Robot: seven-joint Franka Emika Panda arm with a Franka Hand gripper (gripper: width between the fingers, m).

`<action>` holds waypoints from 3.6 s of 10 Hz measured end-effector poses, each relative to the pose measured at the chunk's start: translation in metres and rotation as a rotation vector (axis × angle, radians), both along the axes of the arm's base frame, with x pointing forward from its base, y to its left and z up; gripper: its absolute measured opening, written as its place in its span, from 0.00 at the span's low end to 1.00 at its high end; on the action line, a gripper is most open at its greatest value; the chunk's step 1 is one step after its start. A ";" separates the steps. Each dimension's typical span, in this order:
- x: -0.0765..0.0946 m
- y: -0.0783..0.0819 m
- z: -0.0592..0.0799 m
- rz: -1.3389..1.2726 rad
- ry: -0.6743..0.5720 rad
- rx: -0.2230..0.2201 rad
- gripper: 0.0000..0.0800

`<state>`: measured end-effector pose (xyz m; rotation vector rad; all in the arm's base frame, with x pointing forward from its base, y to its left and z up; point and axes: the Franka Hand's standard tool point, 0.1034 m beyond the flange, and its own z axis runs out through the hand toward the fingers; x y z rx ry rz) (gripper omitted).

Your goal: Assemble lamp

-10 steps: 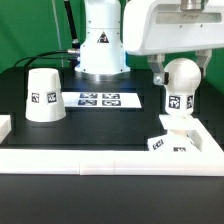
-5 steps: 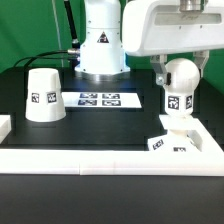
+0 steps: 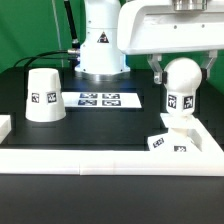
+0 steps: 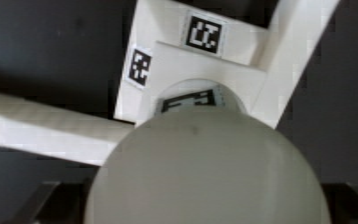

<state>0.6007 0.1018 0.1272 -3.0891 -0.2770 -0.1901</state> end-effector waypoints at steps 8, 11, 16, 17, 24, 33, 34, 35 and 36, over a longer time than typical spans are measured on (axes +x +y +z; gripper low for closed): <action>0.001 -0.004 -0.003 -0.732 0.030 0.084 0.72; 0.001 -0.003 -0.003 -0.946 0.066 0.138 0.72; 0.001 -0.004 -0.005 -1.081 0.095 0.168 0.72; 0.000 -0.003 -0.007 -1.033 0.095 0.162 0.80; 0.003 0.000 -0.009 -0.384 0.053 0.089 0.87; 0.006 -0.006 -0.010 0.285 0.011 -0.004 0.87; 0.006 -0.006 -0.011 0.336 0.009 -0.012 0.87; 0.006 -0.006 -0.011 0.405 0.006 -0.027 0.87; 0.008 -0.004 -0.010 0.460 0.003 -0.037 0.87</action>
Offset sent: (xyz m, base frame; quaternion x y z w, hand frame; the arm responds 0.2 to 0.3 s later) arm -0.0010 0.0028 -0.0112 -0.0132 0.0057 0.2678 0.9634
